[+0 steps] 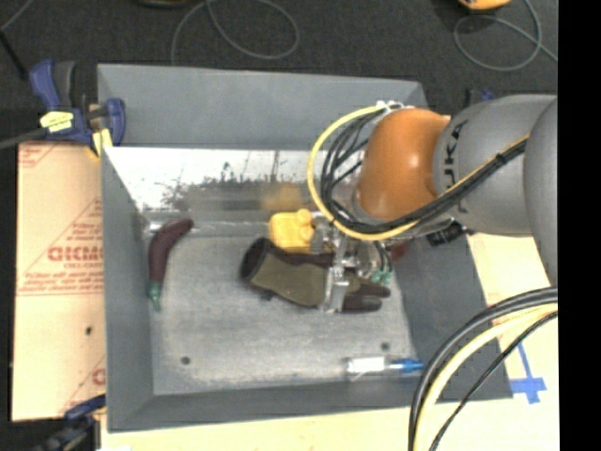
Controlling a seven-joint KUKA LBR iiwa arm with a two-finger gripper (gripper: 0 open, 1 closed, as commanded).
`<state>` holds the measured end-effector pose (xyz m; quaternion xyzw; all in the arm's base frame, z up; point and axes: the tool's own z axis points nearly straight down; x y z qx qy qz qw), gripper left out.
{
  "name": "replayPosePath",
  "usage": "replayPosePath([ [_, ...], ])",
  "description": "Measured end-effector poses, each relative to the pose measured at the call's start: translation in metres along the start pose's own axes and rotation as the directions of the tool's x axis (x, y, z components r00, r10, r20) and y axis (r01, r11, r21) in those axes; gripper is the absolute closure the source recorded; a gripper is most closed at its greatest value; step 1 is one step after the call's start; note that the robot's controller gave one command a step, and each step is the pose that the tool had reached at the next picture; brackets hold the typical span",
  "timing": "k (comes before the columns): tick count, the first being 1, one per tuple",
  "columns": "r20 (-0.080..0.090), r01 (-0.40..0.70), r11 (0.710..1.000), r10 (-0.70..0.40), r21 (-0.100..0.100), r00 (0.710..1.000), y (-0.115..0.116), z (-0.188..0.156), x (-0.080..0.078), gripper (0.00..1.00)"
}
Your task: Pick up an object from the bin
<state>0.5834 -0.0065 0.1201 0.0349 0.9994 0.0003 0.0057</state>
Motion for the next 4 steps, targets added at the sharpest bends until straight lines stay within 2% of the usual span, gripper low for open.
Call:
replayPosePath([
  [1,-0.008,-0.005,1.0,0.005,0.002,1.0,0.002,0.042,0.013,0.0],
  [2,0.008,-0.105,0.994,0.105,-0.003,0.994,0.002,0.063,0.008,1.0],
  [3,0.008,-0.135,0.991,0.135,-0.003,0.991,0.002,0.061,0.008,1.0],
  [4,0.003,-0.221,0.975,0.221,-0.002,0.975,0.003,0.036,0.012,1.0],
])
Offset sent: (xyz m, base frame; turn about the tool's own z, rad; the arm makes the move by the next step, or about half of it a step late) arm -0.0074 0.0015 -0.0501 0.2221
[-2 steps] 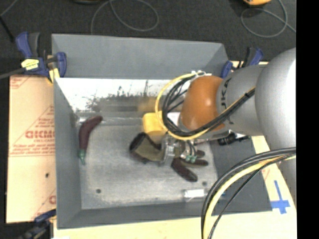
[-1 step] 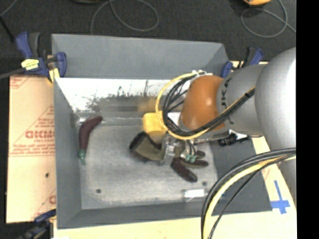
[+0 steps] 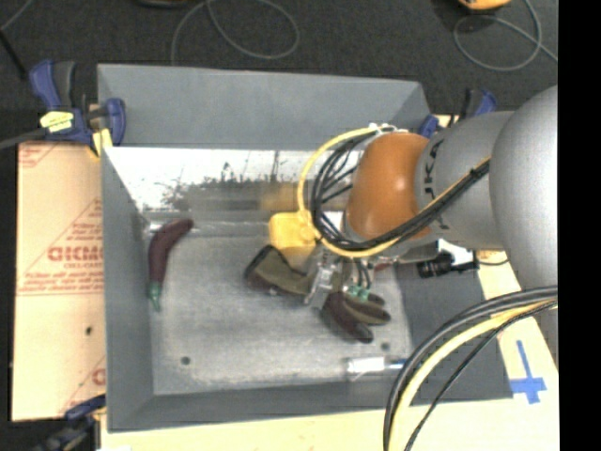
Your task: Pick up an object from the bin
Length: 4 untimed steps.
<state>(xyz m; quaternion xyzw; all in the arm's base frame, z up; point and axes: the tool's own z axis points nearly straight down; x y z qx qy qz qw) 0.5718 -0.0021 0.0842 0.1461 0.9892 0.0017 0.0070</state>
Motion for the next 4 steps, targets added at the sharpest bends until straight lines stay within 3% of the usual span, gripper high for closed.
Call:
replayPosePath([
  [1,0.009,-0.151,0.989,0.151,-0.003,0.989,0.009,-0.042,0.011,1.0],
  [3,0.008,-0.149,0.989,0.149,-0.002,0.989,0.009,-0.043,0.011,1.0],
  [4,0.012,0.034,0.999,-0.034,-0.001,0.999,0.067,-0.038,0.013,1.0],
])
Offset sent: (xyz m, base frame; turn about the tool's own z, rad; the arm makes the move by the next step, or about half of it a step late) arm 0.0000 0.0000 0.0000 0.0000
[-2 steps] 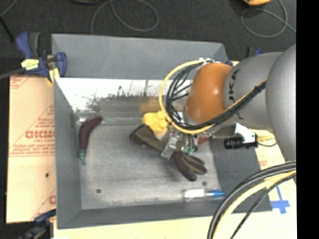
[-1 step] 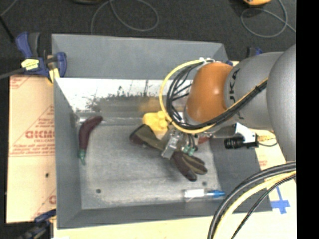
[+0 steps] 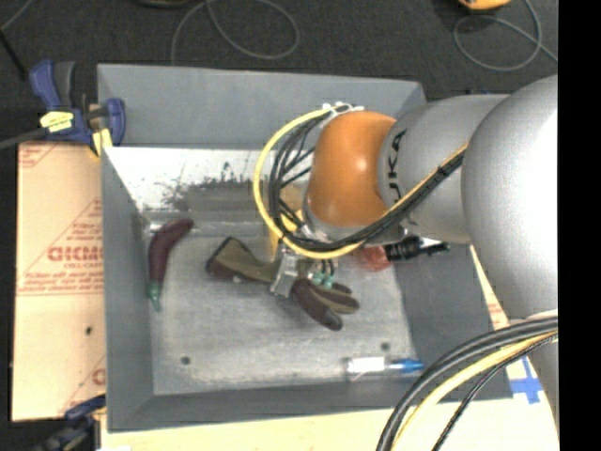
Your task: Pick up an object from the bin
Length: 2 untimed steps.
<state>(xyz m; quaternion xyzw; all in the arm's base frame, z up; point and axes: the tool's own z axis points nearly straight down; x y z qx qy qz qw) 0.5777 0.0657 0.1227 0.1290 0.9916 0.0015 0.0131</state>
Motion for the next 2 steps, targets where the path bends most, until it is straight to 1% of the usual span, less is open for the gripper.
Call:
replayPosePath([
  [1,0.0,0.001,1.0,-0.001,0.0,1.0,0.0,0.0,0.0,1.0],
  [2,0.004,-0.018,1.0,0.018,-0.001,1.0,0.005,-0.133,-0.005,1.0],
])
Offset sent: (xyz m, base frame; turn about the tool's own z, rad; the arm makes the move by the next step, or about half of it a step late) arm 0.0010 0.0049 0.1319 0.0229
